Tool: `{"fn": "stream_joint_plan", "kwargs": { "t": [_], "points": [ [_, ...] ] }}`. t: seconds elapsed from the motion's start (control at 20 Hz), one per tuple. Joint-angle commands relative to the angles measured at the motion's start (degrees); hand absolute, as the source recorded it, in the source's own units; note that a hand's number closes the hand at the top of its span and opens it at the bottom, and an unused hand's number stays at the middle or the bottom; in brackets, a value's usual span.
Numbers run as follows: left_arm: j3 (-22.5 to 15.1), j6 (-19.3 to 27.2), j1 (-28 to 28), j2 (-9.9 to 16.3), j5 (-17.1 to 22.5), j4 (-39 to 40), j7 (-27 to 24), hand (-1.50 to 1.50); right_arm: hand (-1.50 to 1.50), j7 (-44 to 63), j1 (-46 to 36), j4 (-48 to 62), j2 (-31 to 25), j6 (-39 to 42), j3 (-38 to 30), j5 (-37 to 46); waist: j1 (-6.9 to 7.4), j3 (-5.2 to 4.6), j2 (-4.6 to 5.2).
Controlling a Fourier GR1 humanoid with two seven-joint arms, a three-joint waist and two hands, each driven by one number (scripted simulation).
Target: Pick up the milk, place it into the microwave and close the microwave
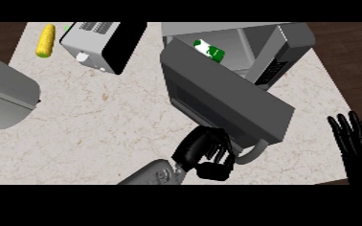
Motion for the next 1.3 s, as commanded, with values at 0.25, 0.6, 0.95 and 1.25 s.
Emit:
{"fn": "stream_joint_plan", "kwargs": {
  "t": [0.25, 0.6, 0.95, 1.25],
  "points": [
    [5.77, 9.98, -6.52, -0.48, 10.29, -1.95, -6.18, -1.5, -1.5, 1.81, -1.02, -5.28, -2.43, 1.98, -0.62, -2.85, -5.32, -0.52, 1.1],
    [7.81, 12.54, -12.3, -0.49, 15.37, 1.35, -9.96, -1.5, -1.5, 3.91, -3.42, -6.63, -4.0, 3.07, -1.21, -6.17, -7.96, -0.24, 2.27],
    [8.65, 14.38, -17.07, -0.5, 19.84, 4.6, -11.51, -1.5, -1.5, 6.23, -6.04, -7.2, -5.39, 4.42, -0.83, -9.29, -10.2, -0.1, 3.22],
    [9.56, 15.01, -20.44, -0.5, 23.37, 7.17, -12.94, -1.5, -1.5, 7.51, -7.46, -6.92, -7.17, 6.61, -0.96, -12.16, -12.17, 0.06, 3.9]
  ]
}}
